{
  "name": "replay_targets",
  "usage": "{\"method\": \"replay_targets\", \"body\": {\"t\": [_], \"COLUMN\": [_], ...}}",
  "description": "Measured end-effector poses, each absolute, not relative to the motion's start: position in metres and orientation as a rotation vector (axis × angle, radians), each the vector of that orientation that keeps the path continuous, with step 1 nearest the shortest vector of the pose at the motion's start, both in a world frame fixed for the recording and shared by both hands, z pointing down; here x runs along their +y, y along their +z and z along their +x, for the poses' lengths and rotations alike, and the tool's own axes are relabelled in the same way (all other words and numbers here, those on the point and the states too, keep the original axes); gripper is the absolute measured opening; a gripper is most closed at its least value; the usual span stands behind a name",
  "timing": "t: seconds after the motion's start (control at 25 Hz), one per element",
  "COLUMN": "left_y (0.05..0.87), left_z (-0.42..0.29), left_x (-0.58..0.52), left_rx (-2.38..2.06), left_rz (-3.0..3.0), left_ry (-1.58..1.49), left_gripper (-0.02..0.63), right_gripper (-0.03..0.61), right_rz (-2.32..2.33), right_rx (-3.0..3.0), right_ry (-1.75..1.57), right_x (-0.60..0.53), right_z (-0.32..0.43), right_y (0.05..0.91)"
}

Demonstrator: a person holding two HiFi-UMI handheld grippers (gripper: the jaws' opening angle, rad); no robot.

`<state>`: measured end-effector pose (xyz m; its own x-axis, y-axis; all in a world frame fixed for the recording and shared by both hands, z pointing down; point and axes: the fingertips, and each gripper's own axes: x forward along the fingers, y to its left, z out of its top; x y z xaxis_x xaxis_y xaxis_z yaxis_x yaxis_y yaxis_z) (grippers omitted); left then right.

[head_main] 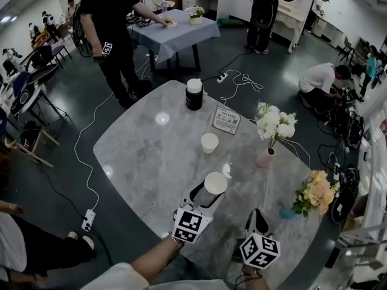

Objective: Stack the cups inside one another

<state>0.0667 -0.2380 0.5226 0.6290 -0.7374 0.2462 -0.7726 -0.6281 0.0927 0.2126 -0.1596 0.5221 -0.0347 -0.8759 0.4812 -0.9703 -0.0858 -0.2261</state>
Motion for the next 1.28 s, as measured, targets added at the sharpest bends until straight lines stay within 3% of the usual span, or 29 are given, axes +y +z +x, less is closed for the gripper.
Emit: {"method": "replay_targets", "body": {"t": [1.28], "left_y": [0.569], "left_z": [0.080], "left_x": [-0.247], "left_rx": [-1.218], "left_rz": [2.608], "left_ry": [0.367], "left_gripper": [0.296], "right_gripper": [0.006], "right_rz": [2.040], "right_rx": [-1.906], "right_ry": [0.839], "right_x": [-0.152], "right_z": [0.228], "right_y": [0.549]}}
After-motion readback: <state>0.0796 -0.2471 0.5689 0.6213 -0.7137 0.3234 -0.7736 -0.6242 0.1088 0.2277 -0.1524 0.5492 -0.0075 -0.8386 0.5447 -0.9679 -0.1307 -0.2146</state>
